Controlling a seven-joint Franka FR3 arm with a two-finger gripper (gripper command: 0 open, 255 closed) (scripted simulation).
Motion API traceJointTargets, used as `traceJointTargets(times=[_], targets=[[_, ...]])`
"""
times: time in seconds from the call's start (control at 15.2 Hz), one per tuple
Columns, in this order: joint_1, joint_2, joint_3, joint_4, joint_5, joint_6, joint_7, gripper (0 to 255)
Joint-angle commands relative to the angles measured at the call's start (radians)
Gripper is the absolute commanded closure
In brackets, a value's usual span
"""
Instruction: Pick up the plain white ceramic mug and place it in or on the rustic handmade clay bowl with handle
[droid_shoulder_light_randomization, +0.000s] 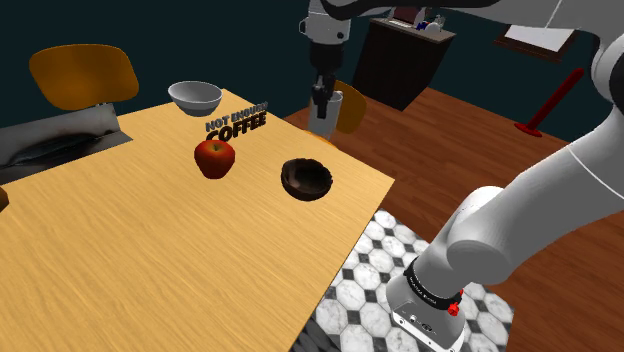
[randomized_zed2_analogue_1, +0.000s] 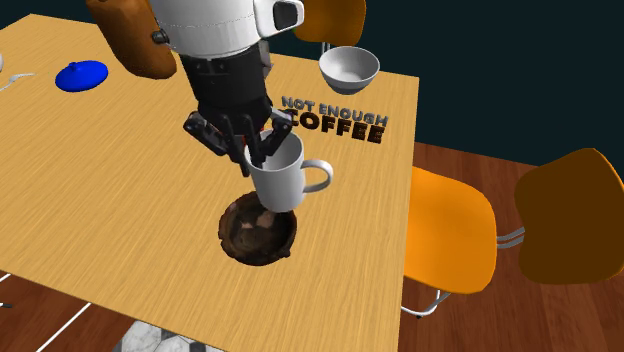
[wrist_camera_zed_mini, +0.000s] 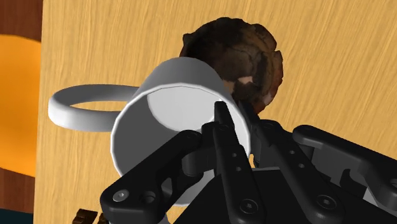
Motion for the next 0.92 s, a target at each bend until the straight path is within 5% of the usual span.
traceJointTargets(times=[0.0, 0.86], targets=[[0.011, -0.058, 0.014, -0.05, 0.01, -0.01, 0.022, 255], [0.011, -0.041, 0.014, -0.209, 0.008, 0.165, 0.033, 255]])
